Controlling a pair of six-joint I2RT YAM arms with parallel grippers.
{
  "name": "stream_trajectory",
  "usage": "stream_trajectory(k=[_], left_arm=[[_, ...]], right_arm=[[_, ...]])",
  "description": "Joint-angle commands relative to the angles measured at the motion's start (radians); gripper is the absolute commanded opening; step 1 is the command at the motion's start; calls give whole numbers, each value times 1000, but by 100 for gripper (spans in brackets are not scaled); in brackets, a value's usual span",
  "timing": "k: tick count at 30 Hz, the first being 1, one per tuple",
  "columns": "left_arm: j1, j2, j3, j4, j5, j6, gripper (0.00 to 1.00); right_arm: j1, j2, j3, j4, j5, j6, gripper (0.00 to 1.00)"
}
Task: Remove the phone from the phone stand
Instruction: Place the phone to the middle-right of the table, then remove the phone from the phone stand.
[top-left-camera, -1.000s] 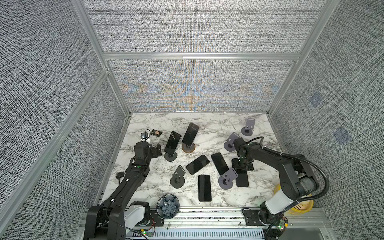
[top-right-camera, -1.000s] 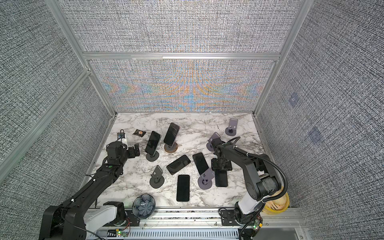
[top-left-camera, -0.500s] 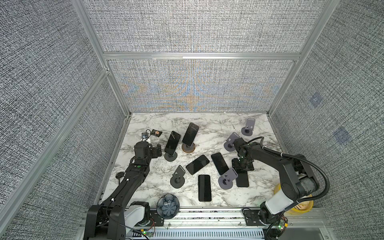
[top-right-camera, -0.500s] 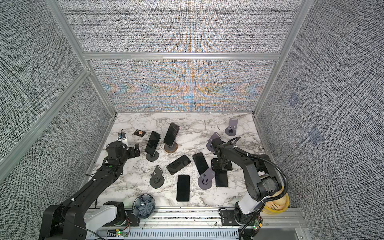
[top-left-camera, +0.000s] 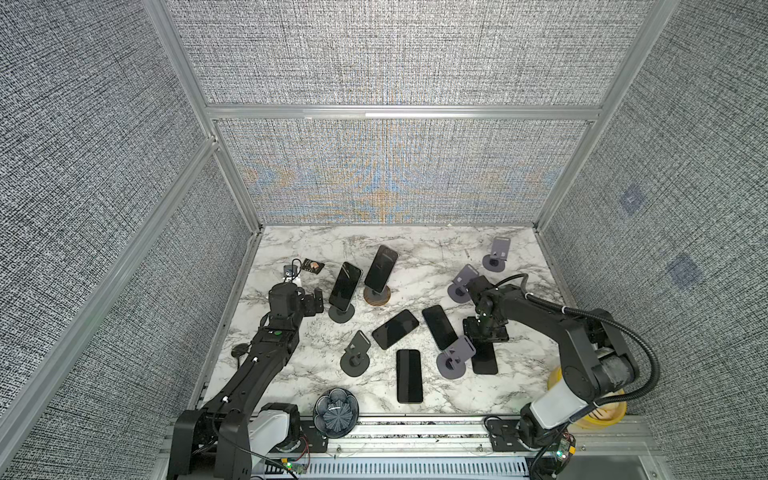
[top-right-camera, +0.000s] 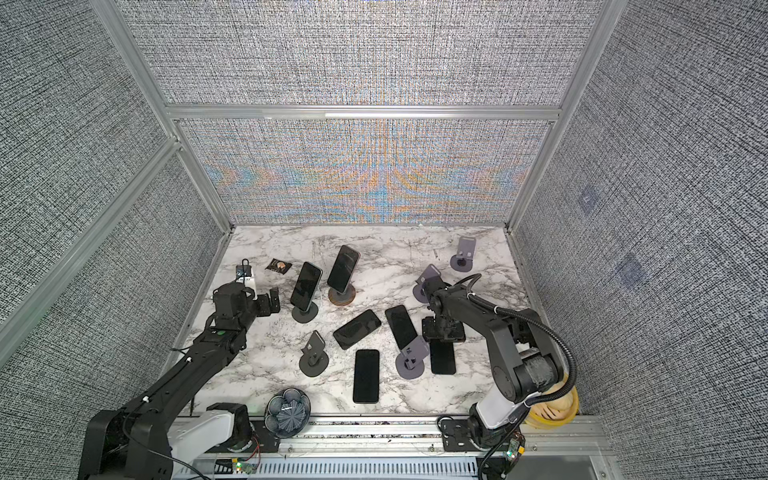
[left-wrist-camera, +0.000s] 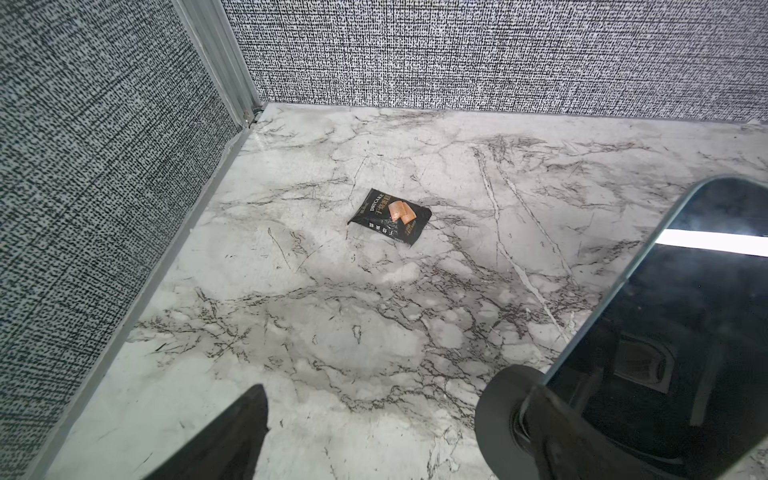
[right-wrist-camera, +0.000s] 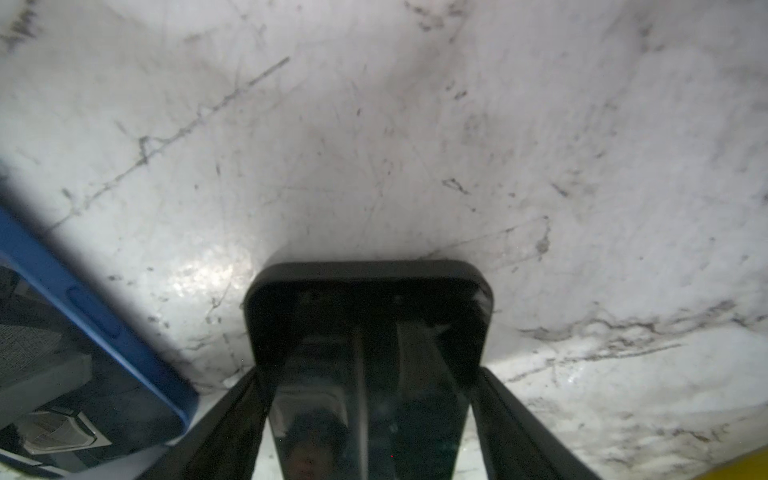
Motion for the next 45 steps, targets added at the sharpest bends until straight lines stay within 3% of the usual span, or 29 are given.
stream_trajectory(k=[1, 9, 14, 17, 23, 27, 30, 34, 40, 45], left_arm=[[2, 4, 8, 23, 10, 3, 97], [2, 7, 9, 21, -2, -2, 98], [2, 23, 27, -11, -75, -21, 98], [2, 25, 33, -28, -60, -21, 99], [2, 63, 90, -83, 53, -46, 99], [1, 93, 193, -195, 276, -25, 99], [1, 130, 262, -249, 346, -94, 99], [0, 186, 401, -398, 429, -155, 99], [0, 196, 479, -430, 549, -174, 100], [0, 170, 487, -416, 627, -90, 100]], right_arm=[[1, -2, 3, -8, -1, -2, 78], [1, -66, -16, 1, 13, -4, 79], [1, -190, -11, 2, 27, 13, 84], [0, -274, 26, -15, 44, 27, 84], [7, -405, 128, 34, -24, 12, 84], [18, -442, 175, 81, -79, 5, 84], [23, -462, 182, 113, -85, -7, 85], [30, -510, 134, 186, -115, -39, 99], [34, -598, -43, 354, -157, -81, 99], [34, -619, -135, 444, -208, -66, 99]])
